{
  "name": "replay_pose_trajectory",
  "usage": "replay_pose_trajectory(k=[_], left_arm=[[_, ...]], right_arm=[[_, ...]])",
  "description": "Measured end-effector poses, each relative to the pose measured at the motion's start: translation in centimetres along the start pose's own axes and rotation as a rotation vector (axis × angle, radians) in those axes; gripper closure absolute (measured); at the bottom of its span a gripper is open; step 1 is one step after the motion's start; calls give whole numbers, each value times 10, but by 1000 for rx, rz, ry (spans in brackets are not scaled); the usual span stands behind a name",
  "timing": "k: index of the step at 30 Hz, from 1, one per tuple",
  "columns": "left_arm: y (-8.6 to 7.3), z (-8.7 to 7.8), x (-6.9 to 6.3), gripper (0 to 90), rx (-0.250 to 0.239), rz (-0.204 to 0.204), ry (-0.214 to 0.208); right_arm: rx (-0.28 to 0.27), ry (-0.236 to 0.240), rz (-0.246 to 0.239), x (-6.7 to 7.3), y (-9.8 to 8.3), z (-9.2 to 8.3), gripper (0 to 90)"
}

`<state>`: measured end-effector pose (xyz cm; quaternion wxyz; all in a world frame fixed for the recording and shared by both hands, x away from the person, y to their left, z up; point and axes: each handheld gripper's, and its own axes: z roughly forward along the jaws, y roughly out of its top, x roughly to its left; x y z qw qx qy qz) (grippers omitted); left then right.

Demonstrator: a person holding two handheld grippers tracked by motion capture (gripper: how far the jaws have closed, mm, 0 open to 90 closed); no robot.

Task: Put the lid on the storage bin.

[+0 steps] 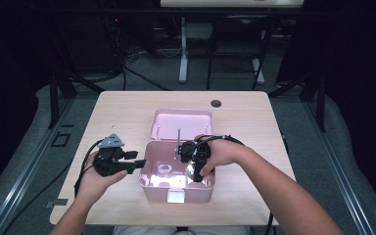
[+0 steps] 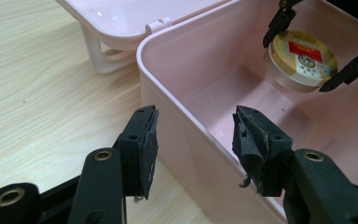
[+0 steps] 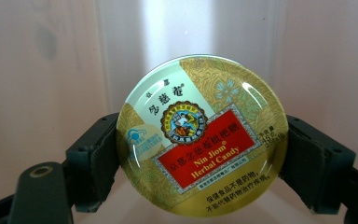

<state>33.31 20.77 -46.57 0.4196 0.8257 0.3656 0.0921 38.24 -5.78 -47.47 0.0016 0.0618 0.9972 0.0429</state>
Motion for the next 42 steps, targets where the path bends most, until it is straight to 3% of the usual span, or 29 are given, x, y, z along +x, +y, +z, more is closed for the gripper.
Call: replay_pose_trajectory(k=[11, 16, 28, 42], left_arm=[[0, 0, 1, 495, 4, 1, -1], [0, 1, 0, 495, 7, 3, -2], [0, 1, 0, 495, 5, 4, 0], [0, 1, 1, 495, 6, 5, -1]], right_arm=[[9, -14, -8, -2, -3, 16, 196], [-7, 2, -1, -2, -4, 20, 196], [13, 1, -21, -2, -4, 27, 196], [13, 19, -11, -3, -4, 36, 196]])
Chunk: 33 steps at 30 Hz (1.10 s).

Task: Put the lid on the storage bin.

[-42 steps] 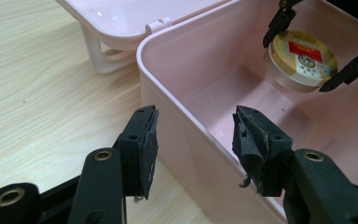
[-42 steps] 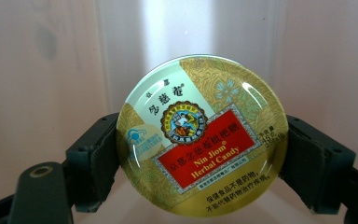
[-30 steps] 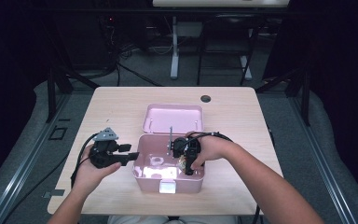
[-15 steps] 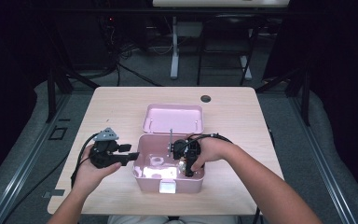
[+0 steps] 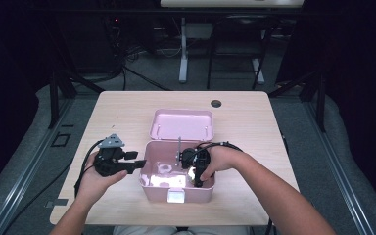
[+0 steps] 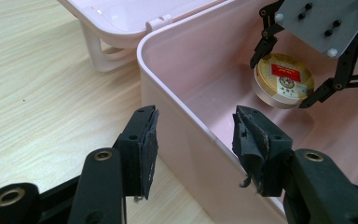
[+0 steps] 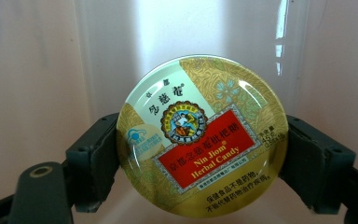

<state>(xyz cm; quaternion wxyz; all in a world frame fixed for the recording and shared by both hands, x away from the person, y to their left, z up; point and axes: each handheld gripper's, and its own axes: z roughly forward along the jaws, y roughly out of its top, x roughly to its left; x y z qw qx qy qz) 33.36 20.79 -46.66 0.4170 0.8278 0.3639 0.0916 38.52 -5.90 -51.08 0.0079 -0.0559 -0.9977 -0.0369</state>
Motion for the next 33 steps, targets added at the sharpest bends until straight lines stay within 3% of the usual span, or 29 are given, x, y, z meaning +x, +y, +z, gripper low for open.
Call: replay_pose_trajectory(k=[24, 33], left_arm=[[0, 1, 0, 495, -3, 0, 1], [0, 0, 0, 495, -3, -1, -1]], right_arm=[[14, -7, -16, 0, 0, 6, 192], [-2, 2, 6, -1, 0, 3, 147]])
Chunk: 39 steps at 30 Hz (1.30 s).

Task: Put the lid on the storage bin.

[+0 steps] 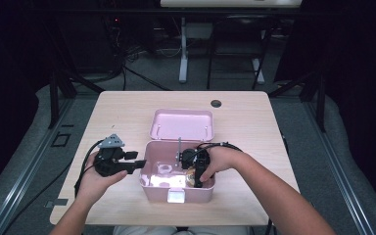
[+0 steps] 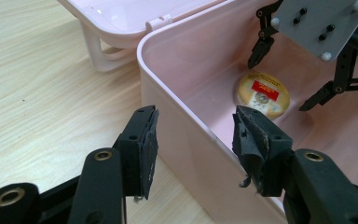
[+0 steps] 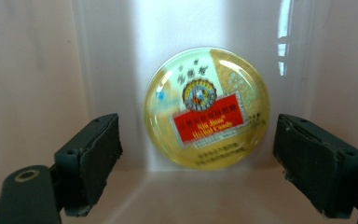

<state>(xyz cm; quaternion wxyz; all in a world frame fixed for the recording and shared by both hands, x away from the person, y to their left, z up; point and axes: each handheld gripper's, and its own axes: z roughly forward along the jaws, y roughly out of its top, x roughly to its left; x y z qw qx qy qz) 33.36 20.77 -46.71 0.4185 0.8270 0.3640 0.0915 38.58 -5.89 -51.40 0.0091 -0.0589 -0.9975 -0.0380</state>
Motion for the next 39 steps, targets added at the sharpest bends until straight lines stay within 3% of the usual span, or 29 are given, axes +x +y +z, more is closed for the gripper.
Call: replay_pose_trajectory(k=[6, 15, 23, 30, 39], left_arm=[[0, 1, -1, 494, 4, 0, 0], [0, 1, -2, 495, 7, 2, -1], [0, 2, -2, 508, 5, -2, 7], [1, 2, -2, 531, 5, -7, 4], [0, 5, -4, 529, 13, -5, 0]], right_arm=[[-31, -28, 7, 0, -1, -11, 159], [-80, -70, 17, 3, -6, -47, 205], [-86, -79, 109, -1, -14, -69, 211], [-163, -60, 183, -6, -26, -83, 139], [-212, -136, 275, -19, -41, -94, 217]])
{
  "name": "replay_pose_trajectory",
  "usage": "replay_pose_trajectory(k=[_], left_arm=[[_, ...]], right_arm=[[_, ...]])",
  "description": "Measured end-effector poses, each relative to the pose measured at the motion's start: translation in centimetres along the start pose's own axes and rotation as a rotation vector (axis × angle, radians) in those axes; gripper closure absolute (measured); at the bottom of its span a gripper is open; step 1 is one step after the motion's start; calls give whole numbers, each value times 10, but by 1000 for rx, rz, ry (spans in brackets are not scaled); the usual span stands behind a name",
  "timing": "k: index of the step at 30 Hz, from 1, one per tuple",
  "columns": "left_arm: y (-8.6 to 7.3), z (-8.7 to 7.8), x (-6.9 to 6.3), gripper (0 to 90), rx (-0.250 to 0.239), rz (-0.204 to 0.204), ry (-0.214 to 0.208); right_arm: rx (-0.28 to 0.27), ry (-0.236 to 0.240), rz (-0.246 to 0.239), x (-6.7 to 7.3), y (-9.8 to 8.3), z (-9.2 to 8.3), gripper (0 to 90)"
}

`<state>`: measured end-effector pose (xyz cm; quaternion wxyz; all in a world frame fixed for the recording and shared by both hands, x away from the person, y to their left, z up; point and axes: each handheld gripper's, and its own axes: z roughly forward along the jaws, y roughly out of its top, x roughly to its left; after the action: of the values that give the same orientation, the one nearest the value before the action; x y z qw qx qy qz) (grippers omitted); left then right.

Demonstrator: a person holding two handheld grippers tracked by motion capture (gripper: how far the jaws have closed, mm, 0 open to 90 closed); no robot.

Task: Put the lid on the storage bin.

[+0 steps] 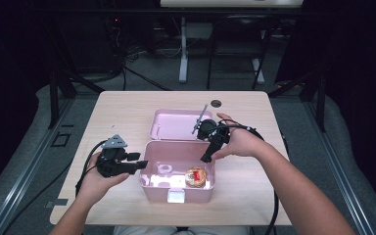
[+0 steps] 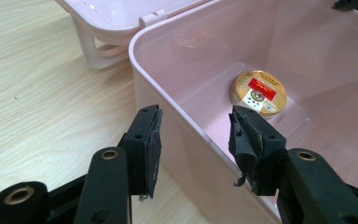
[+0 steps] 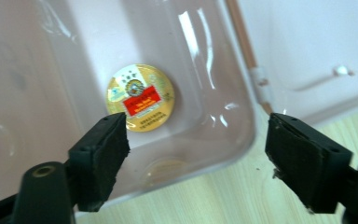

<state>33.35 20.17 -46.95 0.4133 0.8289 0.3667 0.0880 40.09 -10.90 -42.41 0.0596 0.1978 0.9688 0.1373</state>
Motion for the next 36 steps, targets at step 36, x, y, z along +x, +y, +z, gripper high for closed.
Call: replay_pose_trajectory(k=[36], left_arm=[[-2, 3, -4, 600, 37, 27, -25]], right_arm=[[-122, -80, 448, -56, -14, 5, 544]])
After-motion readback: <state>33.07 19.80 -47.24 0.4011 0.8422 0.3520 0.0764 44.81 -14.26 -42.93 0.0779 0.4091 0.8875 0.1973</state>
